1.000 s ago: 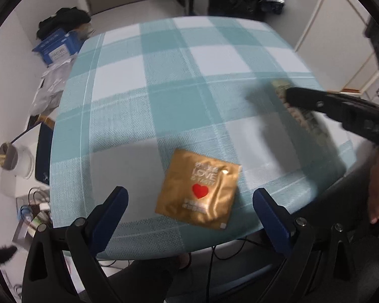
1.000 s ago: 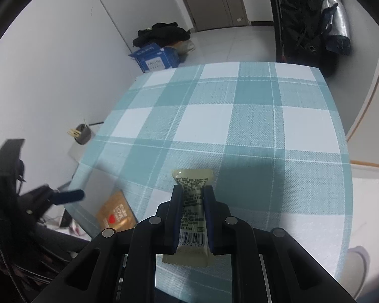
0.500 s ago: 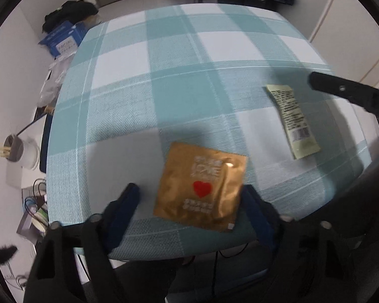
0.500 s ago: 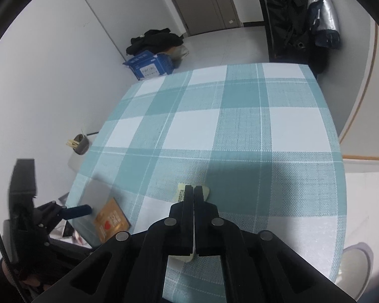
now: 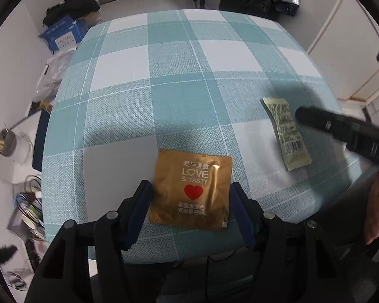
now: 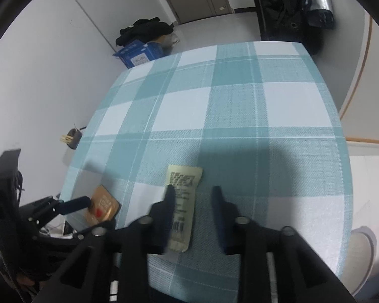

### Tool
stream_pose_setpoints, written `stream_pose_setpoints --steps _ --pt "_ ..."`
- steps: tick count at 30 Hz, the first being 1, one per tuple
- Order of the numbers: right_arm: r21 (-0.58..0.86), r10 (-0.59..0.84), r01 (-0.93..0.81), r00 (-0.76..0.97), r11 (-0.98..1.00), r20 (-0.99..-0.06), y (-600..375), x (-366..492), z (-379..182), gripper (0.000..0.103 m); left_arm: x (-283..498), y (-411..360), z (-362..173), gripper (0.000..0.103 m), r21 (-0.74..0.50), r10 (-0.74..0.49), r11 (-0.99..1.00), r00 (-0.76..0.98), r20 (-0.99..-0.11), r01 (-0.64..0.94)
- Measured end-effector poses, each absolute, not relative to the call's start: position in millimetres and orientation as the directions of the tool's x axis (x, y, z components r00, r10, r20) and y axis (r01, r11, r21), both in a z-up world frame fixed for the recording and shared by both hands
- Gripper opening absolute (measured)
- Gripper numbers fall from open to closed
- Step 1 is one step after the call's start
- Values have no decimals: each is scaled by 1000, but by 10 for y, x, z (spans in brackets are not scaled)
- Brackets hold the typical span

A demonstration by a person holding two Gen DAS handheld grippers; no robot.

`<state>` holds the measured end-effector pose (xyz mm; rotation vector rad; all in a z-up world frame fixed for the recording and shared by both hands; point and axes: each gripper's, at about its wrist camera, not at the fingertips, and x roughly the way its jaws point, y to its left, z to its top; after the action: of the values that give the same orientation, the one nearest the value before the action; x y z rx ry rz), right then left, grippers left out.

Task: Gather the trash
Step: 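Lower the left tool toward the small brown packet while the right tool holds the wrapper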

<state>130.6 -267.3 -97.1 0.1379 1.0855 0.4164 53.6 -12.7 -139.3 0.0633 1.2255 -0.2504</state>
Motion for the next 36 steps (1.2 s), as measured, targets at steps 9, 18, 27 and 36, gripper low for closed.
stream_pose_setpoints --steps 9,18,27,36 --pt "148 292 -337 430 930 -855 -2267 1227 -1047 50 569 -10 -1386 41 -145 -202 970 314 -928 196" --pt "-48 176 -400 504 915 -845 -2017 1143 -1097 26 611 45 -1398 41 -179 -233 965 314 -920 193" --pt "1 209 -391 488 920 -847 -2074 1197 -1076 20 585 66 -1396 65 -202 -249 964 308 -918 175" --pt "59 250 -384 468 921 -848 -2148 1229 -1059 19 570 14 -1443 86 -148 -197 973 305 -932 176"
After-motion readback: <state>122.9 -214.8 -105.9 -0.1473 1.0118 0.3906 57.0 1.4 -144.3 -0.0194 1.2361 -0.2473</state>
